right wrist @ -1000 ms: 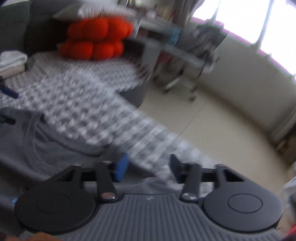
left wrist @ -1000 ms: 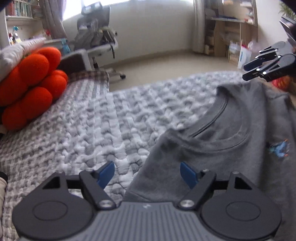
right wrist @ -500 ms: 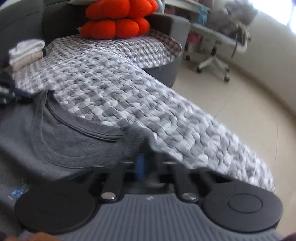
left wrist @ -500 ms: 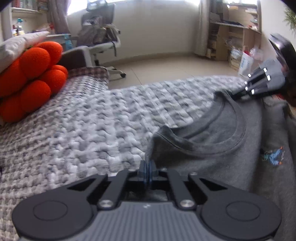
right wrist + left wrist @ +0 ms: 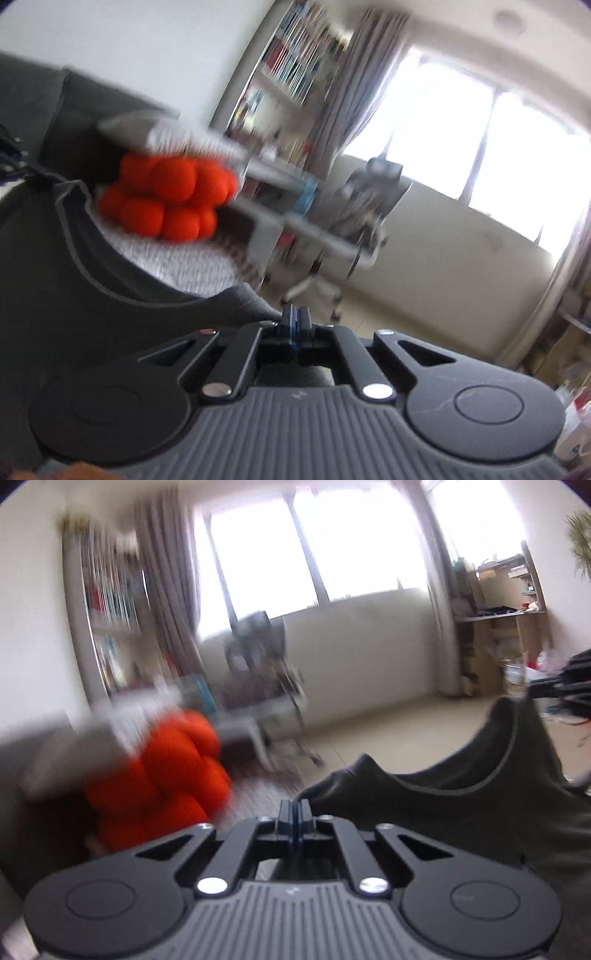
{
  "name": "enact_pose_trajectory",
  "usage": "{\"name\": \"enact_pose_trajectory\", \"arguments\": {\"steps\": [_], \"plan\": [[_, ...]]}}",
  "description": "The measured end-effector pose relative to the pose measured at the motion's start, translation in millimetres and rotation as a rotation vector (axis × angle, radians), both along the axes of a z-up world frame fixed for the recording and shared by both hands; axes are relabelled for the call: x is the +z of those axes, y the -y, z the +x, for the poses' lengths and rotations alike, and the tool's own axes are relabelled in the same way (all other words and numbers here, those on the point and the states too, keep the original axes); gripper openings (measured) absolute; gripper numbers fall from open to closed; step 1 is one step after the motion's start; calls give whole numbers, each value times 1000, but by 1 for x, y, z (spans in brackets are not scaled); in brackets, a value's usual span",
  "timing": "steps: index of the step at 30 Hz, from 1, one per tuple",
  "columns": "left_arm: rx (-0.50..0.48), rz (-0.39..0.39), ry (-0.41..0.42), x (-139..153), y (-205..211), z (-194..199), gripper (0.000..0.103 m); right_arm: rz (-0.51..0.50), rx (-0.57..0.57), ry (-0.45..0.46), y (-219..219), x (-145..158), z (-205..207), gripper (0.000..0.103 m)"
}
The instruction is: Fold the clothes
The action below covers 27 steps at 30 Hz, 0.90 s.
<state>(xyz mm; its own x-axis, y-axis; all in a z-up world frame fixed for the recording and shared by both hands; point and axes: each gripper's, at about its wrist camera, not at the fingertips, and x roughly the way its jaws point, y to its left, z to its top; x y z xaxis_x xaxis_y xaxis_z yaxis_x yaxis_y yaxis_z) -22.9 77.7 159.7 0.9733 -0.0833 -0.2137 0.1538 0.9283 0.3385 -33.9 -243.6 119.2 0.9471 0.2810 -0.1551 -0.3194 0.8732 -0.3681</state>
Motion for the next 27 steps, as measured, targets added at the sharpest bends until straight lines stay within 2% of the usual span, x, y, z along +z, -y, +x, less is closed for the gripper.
{"name": "enact_pose_trajectory", "arguments": {"steps": [2, 4, 6, 8, 10, 11, 12, 13, 16, 17, 19, 22, 23, 24, 27], "plan": [[28, 75, 103, 13, 8, 13, 3, 2, -31, 42, -3, 9, -1, 0], [57, 153, 159, 16, 23, 35, 3, -5, -81, 53, -6, 9, 11, 0], [83, 226, 180, 11, 38, 66, 3, -10, -125, 39, -11, 5, 30, 0], [117, 293, 140, -11, 48, 101, 0, -19, -171, -10, -16, -7, 56, 0], [150, 360, 101, -33, 59, 136, 0, -47, -193, -143, -18, -26, 89, 0], [160, 349, 31, -47, 57, 151, 0, -54, -207, -200, -17, -36, 103, 0], [168, 313, -26, -57, 52, 159, 0, -47, -227, -235, -9, -46, 112, 11], [176, 276, -83, -68, 47, 167, 0, -35, -247, -271, 0, -56, 120, 14], [161, 50, -213, -75, 10, 169, 1, 52, -268, -380, 44, -79, 125, 29], [157, -6, -254, -75, -3, 167, 4, 76, -270, -417, 58, -85, 124, 38], [150, -101, -322, -79, -27, 165, 4, 99, -278, -475, 79, -95, 121, 40], [161, -111, -364, -87, -46, 153, 22, 170, -290, -528, 95, -98, 122, 47], [159, -100, -387, -93, -47, 152, 42, 193, -288, -548, 93, -99, 124, 48], [157, -89, -409, -98, -47, 152, 55, 217, -286, -569, 91, -100, 126, 49], [173, -53, -453, -115, -44, 153, 57, 259, -288, -620, 83, -104, 131, 46]]}}
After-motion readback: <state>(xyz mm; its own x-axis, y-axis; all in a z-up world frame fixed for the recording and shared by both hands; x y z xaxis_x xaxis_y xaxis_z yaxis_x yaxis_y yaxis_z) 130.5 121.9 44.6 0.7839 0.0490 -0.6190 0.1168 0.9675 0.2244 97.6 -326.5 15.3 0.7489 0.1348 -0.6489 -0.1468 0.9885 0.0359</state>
